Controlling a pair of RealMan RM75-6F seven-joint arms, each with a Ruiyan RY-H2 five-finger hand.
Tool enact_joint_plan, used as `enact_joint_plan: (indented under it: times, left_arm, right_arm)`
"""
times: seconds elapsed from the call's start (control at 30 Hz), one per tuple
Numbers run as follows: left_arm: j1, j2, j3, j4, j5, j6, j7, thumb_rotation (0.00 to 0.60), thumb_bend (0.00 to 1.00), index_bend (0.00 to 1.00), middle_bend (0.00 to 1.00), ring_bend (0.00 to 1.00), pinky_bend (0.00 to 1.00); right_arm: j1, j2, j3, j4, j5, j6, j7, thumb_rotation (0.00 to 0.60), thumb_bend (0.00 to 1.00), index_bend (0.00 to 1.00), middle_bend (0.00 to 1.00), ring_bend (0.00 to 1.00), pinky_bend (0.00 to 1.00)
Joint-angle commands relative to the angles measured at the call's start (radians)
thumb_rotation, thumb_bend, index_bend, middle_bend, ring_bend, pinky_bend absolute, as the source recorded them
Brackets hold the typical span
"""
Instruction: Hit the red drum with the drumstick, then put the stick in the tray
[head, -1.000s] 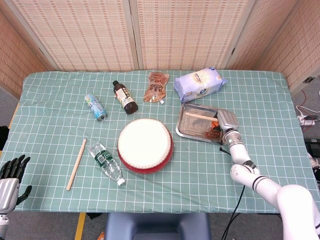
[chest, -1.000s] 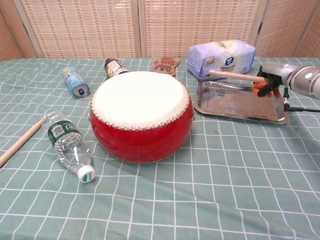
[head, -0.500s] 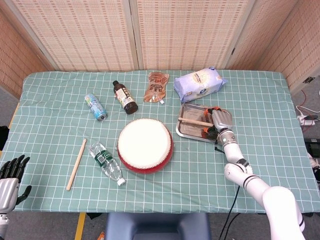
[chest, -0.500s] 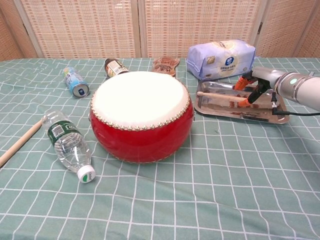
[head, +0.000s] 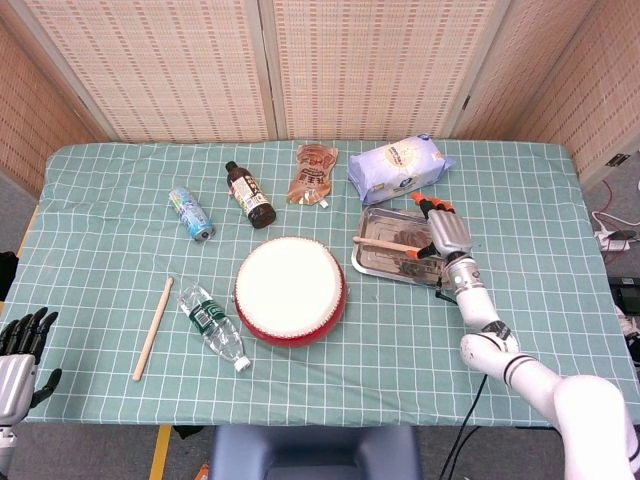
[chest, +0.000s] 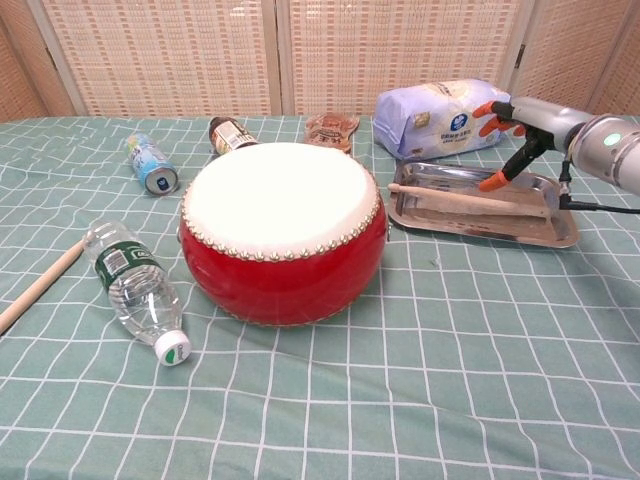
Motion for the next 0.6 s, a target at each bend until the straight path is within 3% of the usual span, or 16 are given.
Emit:
enact_joint_plan:
  times: [0.03,0.2,0.3,0.43,0.6]
  left_arm:
    - [-0.003,0.001,-0.002,-0.003,-0.001,-0.002,0.002,0.600,0.29,0.00,0.00,0.00,0.02]
    - [-0.011,0.005,-0.008,-0.018,0.003,-0.001,0.012,0.600,0.29,0.00,0.00,0.00,0.02]
    - [-0.016,0.007,-0.012,-0.029,0.004,-0.002,0.021,0.600,0.29,0.00,0.00,0.00,0.02]
    - [-0.024,0.009,-0.017,-0.048,0.009,-0.002,0.037,0.600,0.29,0.00,0.00,0.00,0.02]
    - [-0.033,0.014,-0.022,-0.073,0.018,0.002,0.058,0.600,0.29,0.00,0.00,0.00,0.02]
  right_arm:
    - [-0.126,0.157,-0.050,-0.244,-0.086,0.217,-0.109,0.600,0.25,0.18,0.15,0.06,0.11]
    - [-0.282,0.373,-0.099,-0.582,-0.086,0.378,-0.234,0.600,0.28,0.18,0.15,0.06,0.11]
    - [-0.375,0.472,-0.144,-0.723,-0.117,0.474,-0.254,0.600,0.28,0.17,0.15,0.06,0.11]
    - [-0.487,0.542,-0.210,-0.815,-0.185,0.593,-0.237,0.600,0.28,0.13,0.15,0.04,0.11]
    - [-0.592,0.566,-0.277,-0.848,-0.252,0.689,-0.192,0.600,0.29,0.07,0.12,0.00,0.06]
